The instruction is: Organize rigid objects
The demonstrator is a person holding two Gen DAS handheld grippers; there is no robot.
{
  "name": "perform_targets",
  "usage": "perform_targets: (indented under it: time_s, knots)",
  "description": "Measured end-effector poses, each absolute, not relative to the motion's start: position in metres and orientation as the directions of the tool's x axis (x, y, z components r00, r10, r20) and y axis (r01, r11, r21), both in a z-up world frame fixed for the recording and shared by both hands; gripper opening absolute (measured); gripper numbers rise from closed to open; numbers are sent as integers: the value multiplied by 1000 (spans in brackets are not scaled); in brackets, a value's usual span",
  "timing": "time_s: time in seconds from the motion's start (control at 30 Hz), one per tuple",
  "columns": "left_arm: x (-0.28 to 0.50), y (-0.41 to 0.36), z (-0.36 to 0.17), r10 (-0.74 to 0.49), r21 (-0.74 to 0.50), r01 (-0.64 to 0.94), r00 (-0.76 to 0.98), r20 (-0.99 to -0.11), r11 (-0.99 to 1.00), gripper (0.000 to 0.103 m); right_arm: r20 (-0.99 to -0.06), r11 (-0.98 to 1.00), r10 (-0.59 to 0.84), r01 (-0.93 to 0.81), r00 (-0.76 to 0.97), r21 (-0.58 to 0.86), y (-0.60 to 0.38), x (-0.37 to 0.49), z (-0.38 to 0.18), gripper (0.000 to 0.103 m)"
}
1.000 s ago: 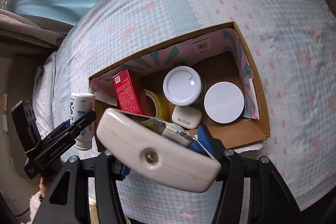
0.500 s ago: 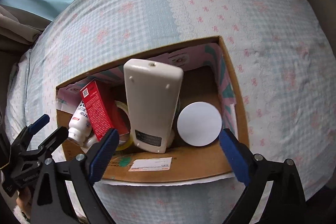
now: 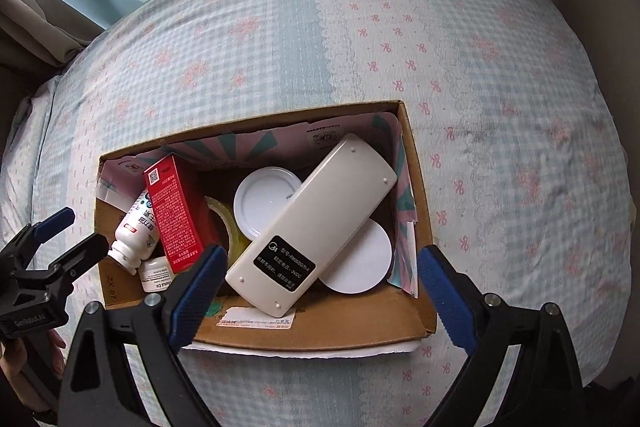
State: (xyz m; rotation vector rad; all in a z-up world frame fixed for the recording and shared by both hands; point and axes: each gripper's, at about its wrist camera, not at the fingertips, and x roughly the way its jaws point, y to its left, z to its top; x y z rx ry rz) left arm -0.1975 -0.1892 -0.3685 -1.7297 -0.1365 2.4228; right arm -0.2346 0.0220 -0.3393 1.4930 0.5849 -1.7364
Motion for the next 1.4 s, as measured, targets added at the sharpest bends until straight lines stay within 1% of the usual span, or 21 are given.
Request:
perform_targets:
  time_s: [0.3, 0.47, 0.57, 0.63, 0.83, 0.97, 1.07, 1.17, 1.27, 1.3, 1.4]
  knots:
    - [-181, -182, -350, 143, -140, -33, -345, -928, -990, 103, -958, -582, -285, 797, -12, 164, 25, -239, -337, 95]
    - [-166, -169, -322, 116, -128, 7, -368, -923, -992, 103, -944, -539, -329, 819, 11, 197, 36, -240, -317, 95]
    - [-155, -153, -286, 89, -113, 38, -390, -916, -993, 103, -931, -510, -366, 837, -4, 196, 50, -242, -285, 95]
    - [-145, -143, -256, 96, -133, 60, -414, -905, -989, 103, -920, -497, -392, 847, -25, 188, 64, -244, -255, 95]
    - [-110, -108, -147, 72, -135, 80, -532, -844, -988, 103, -857, -478, -496, 868, -136, 139, 112, -248, -143, 95]
    - [-85, -86, -80, 27, -87, 69, -610, -792, -994, 103, -793, -489, -561, 868, -237, 86, 145, -244, -69, 95]
    - [-65, -75, -42, -18, -49, 82, -668, -744, -995, 103, -743, -497, -596, 867, -304, 45, 170, -238, -29, 95]
    - [-42, -68, -18, -37, -45, 92, -731, -681, -995, 103, -702, -513, -621, 858, -349, 28, 193, -231, -5, 95]
    - [-21, -58, -9, -63, -26, 102, -771, -634, -994, 103, -674, -519, -645, 854, -360, 40, 212, -226, 5, 95]
    - [-15, -55, -9, -64, -32, 107, -778, -625, -994, 103, -665, -519, -650, 854, -367, 37, 217, -224, 7, 95]
    - [-3, -54, -9, -15, -93, 90, -795, -607, -992, 103, -644, -523, -658, 852, -391, 17, 227, -218, 8, 95]
